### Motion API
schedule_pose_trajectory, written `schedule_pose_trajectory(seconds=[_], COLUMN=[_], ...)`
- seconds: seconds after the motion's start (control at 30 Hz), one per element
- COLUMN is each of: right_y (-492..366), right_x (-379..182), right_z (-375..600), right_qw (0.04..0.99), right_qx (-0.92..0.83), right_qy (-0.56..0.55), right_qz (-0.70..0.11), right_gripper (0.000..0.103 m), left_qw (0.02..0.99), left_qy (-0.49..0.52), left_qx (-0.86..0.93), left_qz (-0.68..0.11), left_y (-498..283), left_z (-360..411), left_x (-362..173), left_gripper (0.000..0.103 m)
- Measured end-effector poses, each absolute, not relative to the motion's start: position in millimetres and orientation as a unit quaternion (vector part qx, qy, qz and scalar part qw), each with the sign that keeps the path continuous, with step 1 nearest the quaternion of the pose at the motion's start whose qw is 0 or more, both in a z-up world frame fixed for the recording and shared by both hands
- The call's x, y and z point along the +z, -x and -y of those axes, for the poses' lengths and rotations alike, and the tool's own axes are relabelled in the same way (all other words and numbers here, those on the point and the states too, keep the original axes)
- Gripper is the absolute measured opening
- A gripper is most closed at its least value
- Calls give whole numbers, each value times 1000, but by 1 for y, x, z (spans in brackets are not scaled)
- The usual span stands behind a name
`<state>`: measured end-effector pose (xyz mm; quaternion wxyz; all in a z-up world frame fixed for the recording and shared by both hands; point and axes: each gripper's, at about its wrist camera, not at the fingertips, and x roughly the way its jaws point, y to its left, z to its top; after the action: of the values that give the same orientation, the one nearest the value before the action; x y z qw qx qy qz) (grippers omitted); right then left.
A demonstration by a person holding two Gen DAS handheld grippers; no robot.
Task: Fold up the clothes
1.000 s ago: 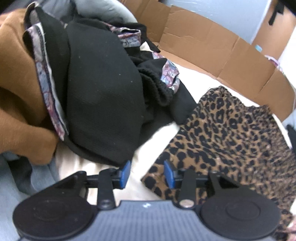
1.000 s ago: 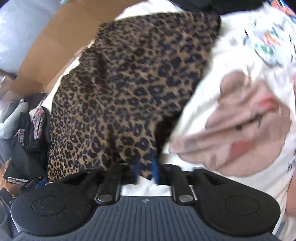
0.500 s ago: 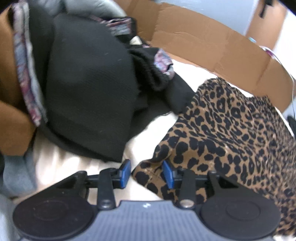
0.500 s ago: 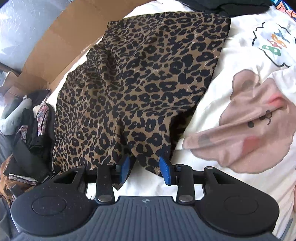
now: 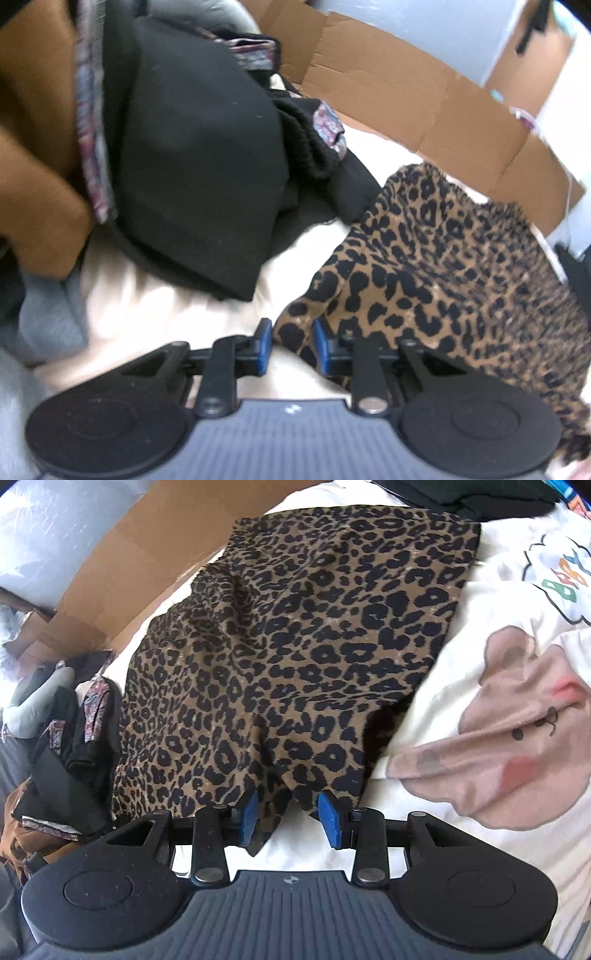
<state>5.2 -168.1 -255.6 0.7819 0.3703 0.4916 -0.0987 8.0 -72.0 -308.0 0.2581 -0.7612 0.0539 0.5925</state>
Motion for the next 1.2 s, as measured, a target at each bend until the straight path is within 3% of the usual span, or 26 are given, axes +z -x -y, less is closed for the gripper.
schedule_pose_trajectory(seconds=[0.43, 0.77, 0.97, 1.2], right_y=[-17, -32, -28, -28], right_x=[-251, -251, -254, -253], right_z=[145, 124, 121, 122], right_qw=[793, 787, 783, 784], right_qx=[-60, -34, -34, -33], right_qy=[-348, -367, -366, -364], right_qz=[-497, -495, -502, -503], right_gripper=[43, 43, 43, 43], left_qw=[401, 437, 511, 532], left_qy=[695, 689, 660, 668], left_qx=[596, 577, 546, 520], left_qz=[-24, -40, -72, -39], left_y=[8, 6, 8, 20], left_z=[71, 63, 66, 81], left_x=[-282, -318, -327, -324], left_gripper=[19, 20, 20, 20])
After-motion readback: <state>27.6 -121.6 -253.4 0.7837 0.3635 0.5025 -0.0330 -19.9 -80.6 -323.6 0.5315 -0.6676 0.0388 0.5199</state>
